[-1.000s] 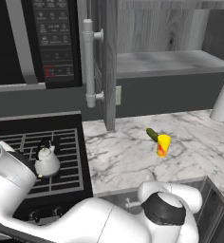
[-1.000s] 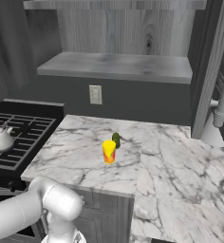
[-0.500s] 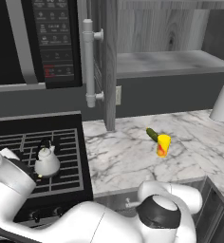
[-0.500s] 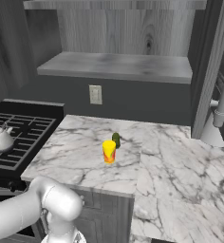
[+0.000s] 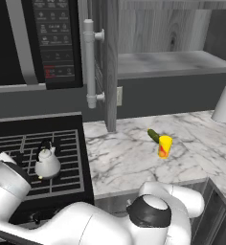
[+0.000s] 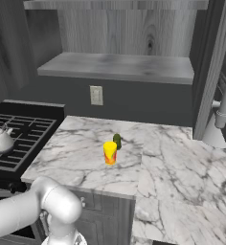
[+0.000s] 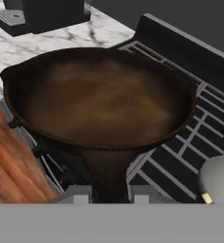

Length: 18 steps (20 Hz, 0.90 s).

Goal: Pick the pan from the cabinet and place it on the stove. Then turn on the stove burner for the pan.

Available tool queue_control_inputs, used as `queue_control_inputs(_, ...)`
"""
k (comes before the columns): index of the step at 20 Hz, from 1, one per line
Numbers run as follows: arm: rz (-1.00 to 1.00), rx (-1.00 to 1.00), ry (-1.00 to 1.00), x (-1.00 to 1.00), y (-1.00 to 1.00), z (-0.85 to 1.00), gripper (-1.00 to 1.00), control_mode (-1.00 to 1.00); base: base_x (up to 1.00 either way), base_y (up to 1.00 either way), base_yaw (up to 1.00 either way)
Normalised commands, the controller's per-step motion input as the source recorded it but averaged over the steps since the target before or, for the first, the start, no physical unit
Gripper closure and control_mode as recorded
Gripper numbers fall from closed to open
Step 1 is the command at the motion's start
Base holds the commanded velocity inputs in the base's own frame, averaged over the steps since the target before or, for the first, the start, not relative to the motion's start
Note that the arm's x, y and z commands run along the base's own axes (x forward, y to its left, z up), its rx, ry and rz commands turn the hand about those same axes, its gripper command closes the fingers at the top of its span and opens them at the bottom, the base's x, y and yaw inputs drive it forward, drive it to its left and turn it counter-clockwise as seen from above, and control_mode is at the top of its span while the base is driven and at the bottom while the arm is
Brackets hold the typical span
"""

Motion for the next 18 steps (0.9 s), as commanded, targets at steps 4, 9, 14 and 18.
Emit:
queue_control_inputs(4,0.00,0.00,0.04,0.17,0.21,-0.16,1.00,-1.00,0.00,0.00,0.00)
queue_control_inputs(9,0.00,0.00,0.03,0.23,0.17,-0.25,1.00,-1.00,0.00,0.00,0.00)
queue_control_inputs(14,-0.01,0.00,0.02,0.23,0.12,-0.32,1.00,-1.00,0.00,0.00,0.00)
queue_control_inputs(18,-0.02,0.00,0.00,0.20,0.11,-0.37,1.00,-1.00,0.00,0.00,0.00)
